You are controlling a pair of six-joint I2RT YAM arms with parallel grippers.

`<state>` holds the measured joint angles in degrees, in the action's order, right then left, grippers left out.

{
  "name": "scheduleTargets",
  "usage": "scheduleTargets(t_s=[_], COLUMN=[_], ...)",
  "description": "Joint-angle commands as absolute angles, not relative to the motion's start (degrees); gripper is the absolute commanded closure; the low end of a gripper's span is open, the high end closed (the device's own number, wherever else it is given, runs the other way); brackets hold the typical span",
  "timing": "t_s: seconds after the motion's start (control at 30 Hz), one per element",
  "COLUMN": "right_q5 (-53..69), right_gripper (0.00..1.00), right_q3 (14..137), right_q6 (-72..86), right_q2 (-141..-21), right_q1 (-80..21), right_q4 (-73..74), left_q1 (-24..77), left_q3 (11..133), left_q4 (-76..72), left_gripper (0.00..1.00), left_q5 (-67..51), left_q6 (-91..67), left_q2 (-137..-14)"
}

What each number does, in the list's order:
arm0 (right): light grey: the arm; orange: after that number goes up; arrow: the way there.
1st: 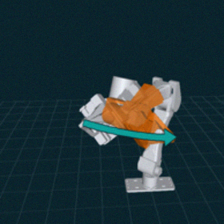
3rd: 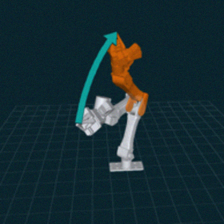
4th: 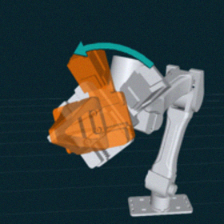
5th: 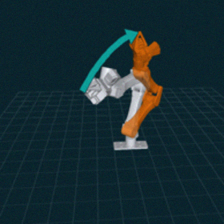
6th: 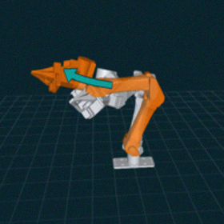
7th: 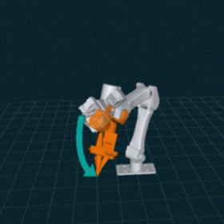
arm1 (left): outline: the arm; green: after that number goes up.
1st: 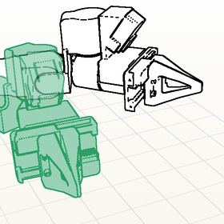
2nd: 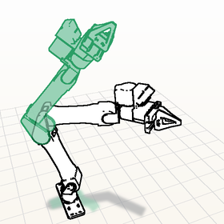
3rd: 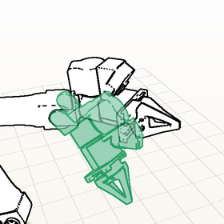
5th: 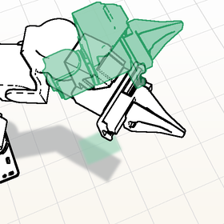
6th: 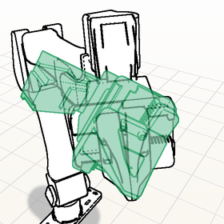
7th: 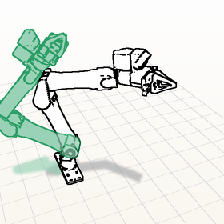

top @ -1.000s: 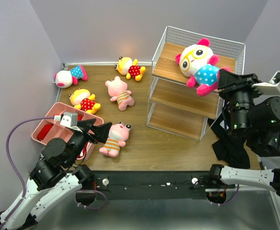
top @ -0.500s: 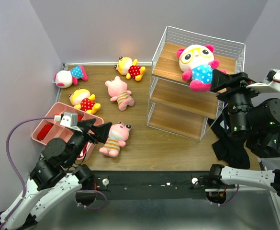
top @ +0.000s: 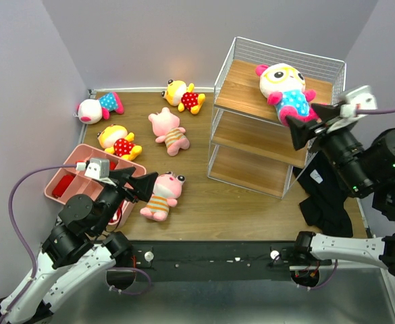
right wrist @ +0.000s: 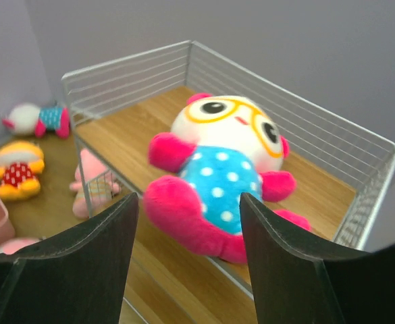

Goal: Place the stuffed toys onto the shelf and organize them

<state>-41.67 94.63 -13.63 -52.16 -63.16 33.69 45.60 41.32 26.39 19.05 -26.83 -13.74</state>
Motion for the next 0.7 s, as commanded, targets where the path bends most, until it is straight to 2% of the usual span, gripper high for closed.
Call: scheduleTargets(t_s=[0.0,0.13,0.27,0.67], right_q5=[-29.0,-25.8,-28.7,-31.2], right_gripper=[0.31,0.31,0.3,0.38], right_q3=[96.6,93.3,91.2,90.2], right_q6=[-23.8,-28.6,-32.9,-36.6], right_q2=[-53.3,-50.8,-51.7,-53.6], right_q1=[-63.1,-63.1,-63.0,-63.1], right_q4=[45.6,44.6,44.7,35.3], left_q1=[45.5,45.6,45.5,45.4], left_q3=[40.7,40.7,40.8,40.7], left_q4=[27.0,26.8,26.7,26.5], left_gripper=[0.01,0.01,0.01,0.01], left_q5=[18.8,18.6,18.4,18.3], left_q6=[-26.5,-26.3,-26.2,-26.1], left_q2=[-13.5,-13.8,-14.2,-14.2])
